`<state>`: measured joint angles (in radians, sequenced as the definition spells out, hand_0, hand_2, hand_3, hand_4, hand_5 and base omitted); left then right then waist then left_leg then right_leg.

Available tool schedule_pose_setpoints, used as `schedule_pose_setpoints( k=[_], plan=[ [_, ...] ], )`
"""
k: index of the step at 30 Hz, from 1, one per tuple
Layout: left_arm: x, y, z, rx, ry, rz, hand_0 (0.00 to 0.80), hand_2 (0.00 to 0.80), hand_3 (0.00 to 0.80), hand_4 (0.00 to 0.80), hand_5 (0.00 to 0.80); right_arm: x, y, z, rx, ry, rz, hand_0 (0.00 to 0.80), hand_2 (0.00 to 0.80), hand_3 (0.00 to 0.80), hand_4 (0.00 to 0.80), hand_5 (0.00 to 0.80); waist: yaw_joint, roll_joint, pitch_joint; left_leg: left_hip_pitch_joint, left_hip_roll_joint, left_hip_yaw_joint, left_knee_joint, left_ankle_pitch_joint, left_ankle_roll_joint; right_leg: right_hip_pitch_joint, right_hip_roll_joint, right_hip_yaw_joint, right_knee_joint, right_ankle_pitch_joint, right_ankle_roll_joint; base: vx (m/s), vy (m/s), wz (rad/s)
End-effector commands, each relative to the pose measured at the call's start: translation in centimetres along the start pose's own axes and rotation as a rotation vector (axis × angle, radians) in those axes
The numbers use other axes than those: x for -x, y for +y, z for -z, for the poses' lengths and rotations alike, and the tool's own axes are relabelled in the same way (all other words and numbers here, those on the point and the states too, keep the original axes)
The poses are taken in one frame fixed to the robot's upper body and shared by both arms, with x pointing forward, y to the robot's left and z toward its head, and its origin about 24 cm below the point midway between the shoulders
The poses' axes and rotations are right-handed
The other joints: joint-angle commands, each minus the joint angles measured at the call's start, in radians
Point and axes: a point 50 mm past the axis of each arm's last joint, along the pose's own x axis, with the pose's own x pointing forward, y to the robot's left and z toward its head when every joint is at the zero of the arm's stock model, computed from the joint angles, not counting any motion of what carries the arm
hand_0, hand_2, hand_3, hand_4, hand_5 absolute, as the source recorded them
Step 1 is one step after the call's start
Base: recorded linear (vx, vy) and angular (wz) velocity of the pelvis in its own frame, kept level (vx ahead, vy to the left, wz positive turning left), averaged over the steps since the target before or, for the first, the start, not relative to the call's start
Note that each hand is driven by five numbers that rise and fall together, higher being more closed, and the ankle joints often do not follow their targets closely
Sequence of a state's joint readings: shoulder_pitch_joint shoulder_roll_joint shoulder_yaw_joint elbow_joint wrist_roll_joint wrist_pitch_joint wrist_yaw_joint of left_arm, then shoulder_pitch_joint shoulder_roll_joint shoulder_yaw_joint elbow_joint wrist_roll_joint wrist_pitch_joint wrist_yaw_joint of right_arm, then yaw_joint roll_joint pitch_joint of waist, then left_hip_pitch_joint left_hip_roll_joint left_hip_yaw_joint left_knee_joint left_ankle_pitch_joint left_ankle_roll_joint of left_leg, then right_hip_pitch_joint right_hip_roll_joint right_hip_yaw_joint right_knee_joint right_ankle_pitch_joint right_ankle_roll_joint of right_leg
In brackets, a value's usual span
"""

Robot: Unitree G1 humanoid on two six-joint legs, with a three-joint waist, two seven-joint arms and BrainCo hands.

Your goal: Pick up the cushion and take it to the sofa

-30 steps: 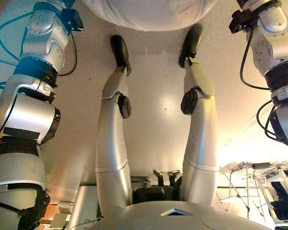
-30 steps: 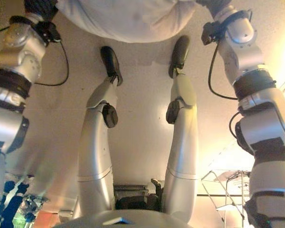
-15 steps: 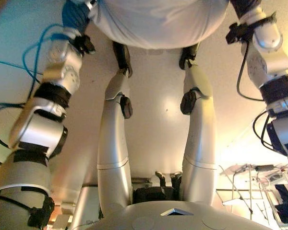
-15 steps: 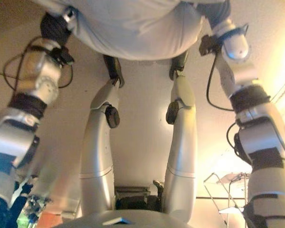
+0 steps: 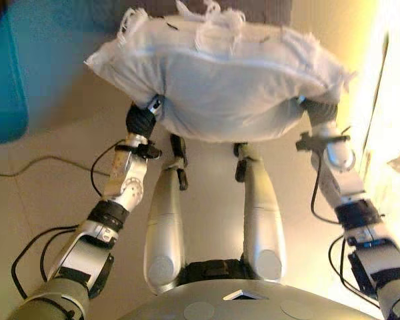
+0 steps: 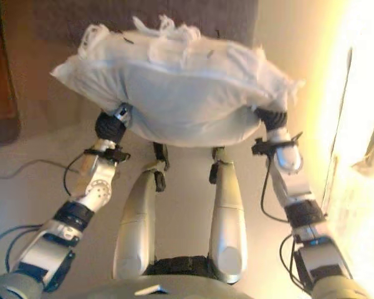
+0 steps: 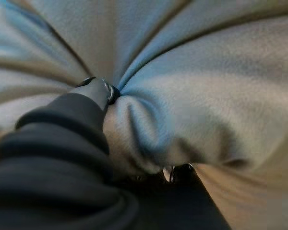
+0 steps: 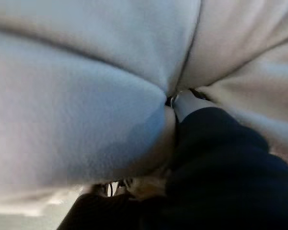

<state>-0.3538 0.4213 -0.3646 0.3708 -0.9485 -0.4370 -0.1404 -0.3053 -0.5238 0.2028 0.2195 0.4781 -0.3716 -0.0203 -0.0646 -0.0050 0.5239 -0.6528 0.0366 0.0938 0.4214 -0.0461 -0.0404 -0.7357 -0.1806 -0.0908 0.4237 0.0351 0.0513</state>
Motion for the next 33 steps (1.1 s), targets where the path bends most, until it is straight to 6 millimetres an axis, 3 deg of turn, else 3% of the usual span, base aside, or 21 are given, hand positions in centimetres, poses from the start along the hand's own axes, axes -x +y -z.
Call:
schedule_pose_setpoints(
  k=[1, 6, 12, 18, 25, 33],
  plan=[
    [-1.4, -7.0, -3.3, 0.022, -0.207, 0.371, 0.800, 0.800, 0.800, 0.800, 0.800, -1.4, 3.2, -4.9, 0.008, -0.252, -0.193, 0.800, 0.800, 0.800, 0.800, 0.800, 0.024, -0.005, -0.046, 0.048, -0.026, 0.010, -0.020, -0.030, -0.005, 0.146, -0.006, -0.071, -0.079, -0.053, 0.055, -0.010, -0.009, 0.03],
    [0.2, -7.0, -4.3, 0.063, -0.303, 0.336, 0.800, 0.800, 0.800, 0.800, 0.800, 0.2, 3.8, -5.6, -0.056, -0.321, -0.221, 0.800, 0.800, 0.800, 0.800, 0.800, 0.039, 0.003, -0.121, 0.210, -0.033, 0.005, -0.127, -0.029, 0.011, 0.292, -0.005, -0.078, -0.141, -0.070, 0.060, 0.007, -0.002, 0.01],
    [3.0, -7.3, -5.7, 0.071, -0.403, 0.350, 0.800, 0.800, 0.800, 0.800, 0.800, 2.8, 4.5, -6.8, -0.106, -0.409, -0.259, 0.800, 0.800, 0.800, 0.800, 0.800, 0.056, 0.004, -0.260, 0.441, -0.026, -0.005, -0.319, -0.001, 0.009, 0.541, 0.025, -0.104, -0.317, -0.060, 0.052, 0.127, -0.042, 0.02],
    [4.8, -6.7, -4.9, 0.099, -0.337, 0.272, 0.800, 0.800, 0.800, 0.800, 0.800, 4.2, 4.8, -7.0, -0.103, -0.381, -0.252, 0.800, 0.800, 0.800, 0.800, 0.800, 0.069, 0.004, -0.377, 0.604, -0.015, -0.008, -0.417, -0.001, 0.009, 0.702, 0.055, -0.110, -0.413, -0.056, 0.041, 0.130, -0.053, -0.04],
    [6.1, -5.9, -4.9, 0.116, -0.315, 0.237, 0.800, 0.800, 0.800, 0.800, 0.800, 5.0, 4.9, -7.6, -0.107, -0.401, -0.228, 0.800, 0.800, 0.800, 0.800, 0.800, 0.070, -0.001, -0.422, 0.721, 0.002, -0.004, -0.490, 0.004, 0.008, 0.818, 0.083, -0.108, -0.474, -0.057, 0.030, 0.016, -0.097, -0.04],
    [5.4, -6.6, -5.3, 0.120, -0.324, 0.279, 0.800, 0.800, 0.800, 0.800, 0.800, 4.5, 4.7, -8.1, -0.085, -0.407, -0.207, 0.800, 0.800, 0.800, 0.800, 0.800, 0.065, -0.010, -0.428, 0.751, 0.027, -0.006, -0.475, -0.002, -0.010, 0.857, 0.110, -0.097, -0.469, -0.081, 0.008, -0.022, -0.132, 0.00]
  ],
)
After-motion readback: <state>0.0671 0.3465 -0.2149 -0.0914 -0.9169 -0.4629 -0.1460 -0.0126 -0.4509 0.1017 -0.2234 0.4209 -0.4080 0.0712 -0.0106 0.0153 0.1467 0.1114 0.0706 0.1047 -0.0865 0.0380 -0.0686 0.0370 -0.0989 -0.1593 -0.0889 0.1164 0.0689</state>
